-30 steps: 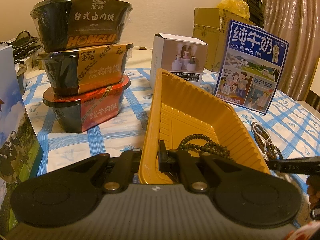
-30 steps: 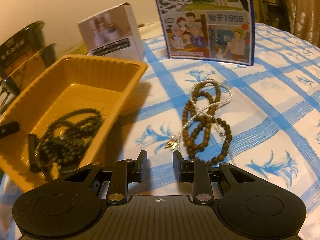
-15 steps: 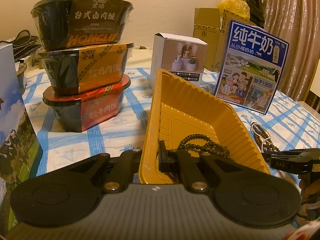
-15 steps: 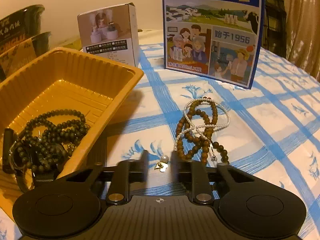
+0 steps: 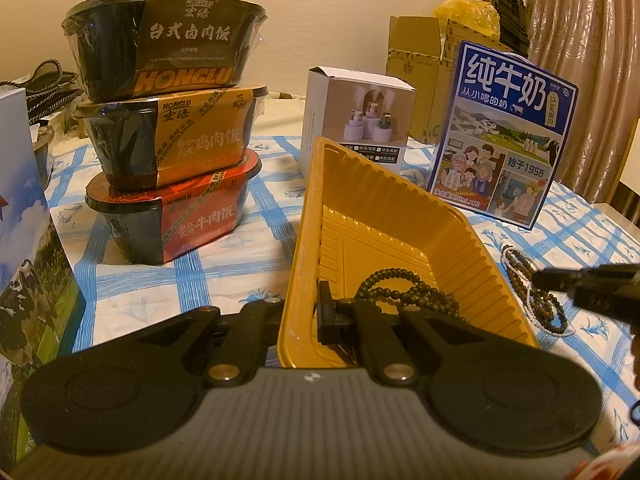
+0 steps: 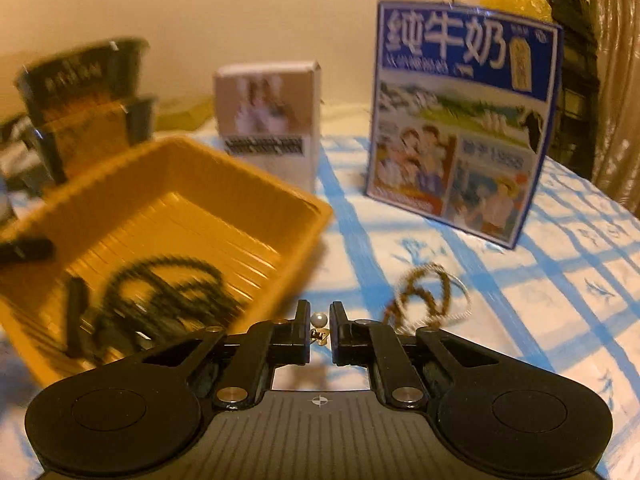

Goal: Organize jewelry
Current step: 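Carry the earring into the tray and open the right gripper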

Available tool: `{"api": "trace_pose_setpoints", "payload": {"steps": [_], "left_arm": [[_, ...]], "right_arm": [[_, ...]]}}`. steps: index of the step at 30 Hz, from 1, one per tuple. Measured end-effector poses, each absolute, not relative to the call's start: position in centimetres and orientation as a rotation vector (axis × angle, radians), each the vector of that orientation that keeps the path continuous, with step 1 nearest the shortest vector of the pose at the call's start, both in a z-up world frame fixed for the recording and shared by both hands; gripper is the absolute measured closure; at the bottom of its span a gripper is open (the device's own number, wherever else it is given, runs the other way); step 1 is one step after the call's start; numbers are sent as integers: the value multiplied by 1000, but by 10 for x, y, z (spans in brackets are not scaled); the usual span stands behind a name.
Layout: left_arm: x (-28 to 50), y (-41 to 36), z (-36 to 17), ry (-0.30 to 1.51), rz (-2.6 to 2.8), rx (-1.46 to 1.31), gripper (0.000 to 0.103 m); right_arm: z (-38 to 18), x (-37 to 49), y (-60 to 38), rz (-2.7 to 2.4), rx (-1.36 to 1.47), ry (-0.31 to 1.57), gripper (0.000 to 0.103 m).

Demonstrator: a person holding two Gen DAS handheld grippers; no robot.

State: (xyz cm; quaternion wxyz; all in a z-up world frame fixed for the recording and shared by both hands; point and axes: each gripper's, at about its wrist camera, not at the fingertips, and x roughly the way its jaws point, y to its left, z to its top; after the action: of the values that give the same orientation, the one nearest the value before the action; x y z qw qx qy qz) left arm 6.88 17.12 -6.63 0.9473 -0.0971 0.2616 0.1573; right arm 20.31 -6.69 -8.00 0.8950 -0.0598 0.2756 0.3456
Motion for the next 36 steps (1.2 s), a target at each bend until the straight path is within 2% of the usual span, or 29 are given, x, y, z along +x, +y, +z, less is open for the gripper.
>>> {"api": "trace_pose_setpoints", "payload": {"steps": [6,17,18,20,21,22,28,36], "left_arm": [[68,171,-65,532,320,-198,98],[68,171,-65,532,320,-201,98],[68,171,-65,532,319,-202,98],[68,171,-65,532,320,-202,98],[68,171,-65,532,320,-202,98],[68,171,-65,532,320,-201,98],[68,170,-66,531,320,-202,98],[68,170,-66,531,324,-203,98]], "right_arm": [[-58,191,-52,858,-15,600,94],[-63,178,-9,1015,24,658,93],[-62,177,-8,1026,29,651,91],[-58,174,-10,1039,43,632,81],[-56,174,-13,1042,54,627,71],[-55,174,-17,1037,72,621,67],[-54,176,-58,925,119,626,66],[-75,185,-129,705,145,723,66]]}}
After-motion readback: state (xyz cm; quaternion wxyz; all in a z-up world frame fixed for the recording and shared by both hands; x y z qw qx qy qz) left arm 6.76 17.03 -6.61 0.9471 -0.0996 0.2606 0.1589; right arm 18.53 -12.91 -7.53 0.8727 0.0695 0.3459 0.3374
